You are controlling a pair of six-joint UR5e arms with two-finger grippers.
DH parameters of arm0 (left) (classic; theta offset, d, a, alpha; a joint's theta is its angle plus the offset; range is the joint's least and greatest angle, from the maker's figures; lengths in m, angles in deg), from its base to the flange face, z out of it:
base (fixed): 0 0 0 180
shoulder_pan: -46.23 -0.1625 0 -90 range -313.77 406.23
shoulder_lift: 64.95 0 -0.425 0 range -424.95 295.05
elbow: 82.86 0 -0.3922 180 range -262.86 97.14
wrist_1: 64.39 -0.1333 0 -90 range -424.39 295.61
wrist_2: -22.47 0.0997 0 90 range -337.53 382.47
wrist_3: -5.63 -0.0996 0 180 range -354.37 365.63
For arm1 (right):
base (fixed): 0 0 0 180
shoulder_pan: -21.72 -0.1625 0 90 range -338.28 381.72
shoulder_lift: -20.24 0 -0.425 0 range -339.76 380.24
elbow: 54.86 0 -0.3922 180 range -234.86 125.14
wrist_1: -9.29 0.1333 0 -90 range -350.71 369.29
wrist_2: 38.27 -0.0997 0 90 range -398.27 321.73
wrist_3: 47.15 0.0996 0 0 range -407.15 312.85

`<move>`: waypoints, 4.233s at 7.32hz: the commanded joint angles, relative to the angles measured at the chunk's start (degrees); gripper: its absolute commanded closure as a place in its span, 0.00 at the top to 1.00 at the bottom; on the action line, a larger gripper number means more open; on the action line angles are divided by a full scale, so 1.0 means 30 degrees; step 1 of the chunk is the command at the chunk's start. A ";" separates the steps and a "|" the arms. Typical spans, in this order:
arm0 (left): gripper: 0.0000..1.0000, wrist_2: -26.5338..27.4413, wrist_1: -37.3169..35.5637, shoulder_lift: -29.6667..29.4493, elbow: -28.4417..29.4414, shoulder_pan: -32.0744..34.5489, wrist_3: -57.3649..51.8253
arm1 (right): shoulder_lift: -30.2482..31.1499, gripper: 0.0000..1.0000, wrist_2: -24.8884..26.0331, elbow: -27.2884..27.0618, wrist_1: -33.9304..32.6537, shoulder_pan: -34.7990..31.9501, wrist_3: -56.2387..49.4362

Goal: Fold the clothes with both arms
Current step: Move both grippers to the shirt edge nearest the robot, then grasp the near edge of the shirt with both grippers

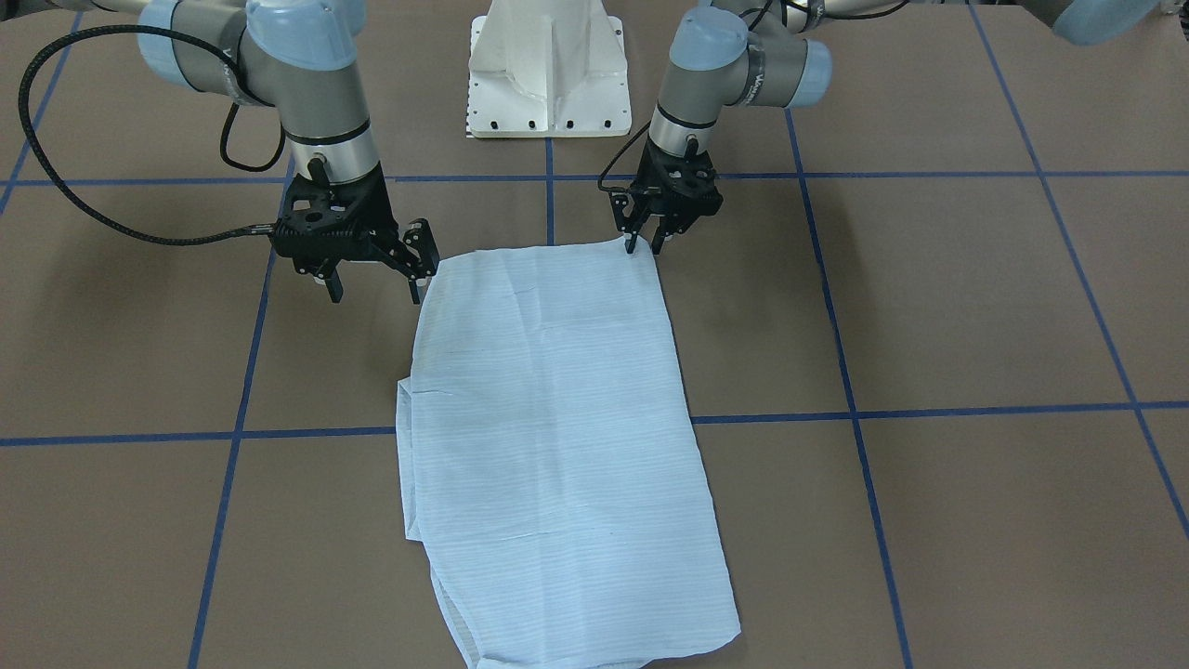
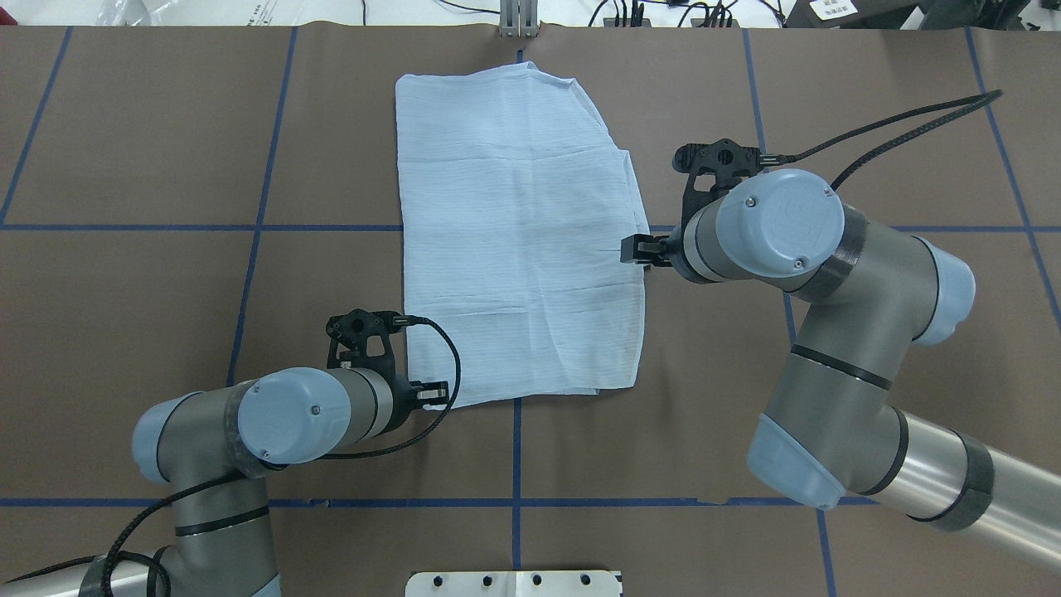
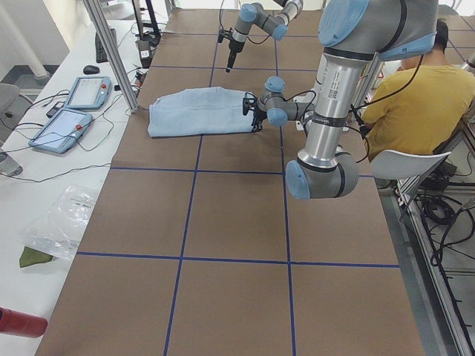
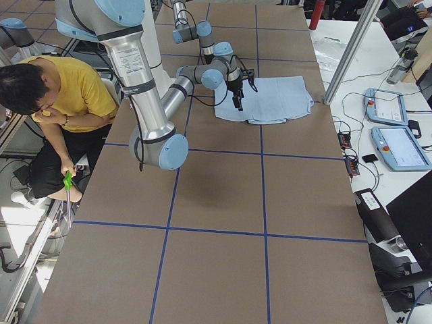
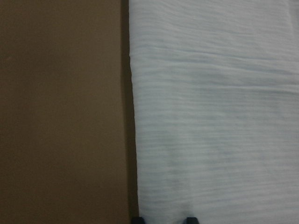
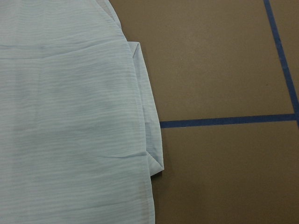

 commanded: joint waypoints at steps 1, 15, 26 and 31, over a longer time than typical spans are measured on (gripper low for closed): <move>0.47 0.0000 -0.0008 -0.0009 0.0081 -0.0001 -0.0011 | 0.0000 1.00 0.0011 -0.0007 0.0000 0.0036 0.0000; 0.00 0.0117 0.0050 -0.0390 -0.0300 -0.0030 0.0224 | -0.2165 0.89 0.4316 0.3034 -0.0264 0.6482 1.9889; 0.00 0.0117 0.0021 -0.0478 -0.0330 -0.0059 0.0224 | -0.3281 0.00 0.4991 0.4621 -0.0176 0.6130 2.0947; 0.00 0.0117 0.0050 -0.0449 -0.0330 -0.0059 0.0224 | -0.3252 0.00 0.5313 0.4475 -0.0088 0.6130 2.0684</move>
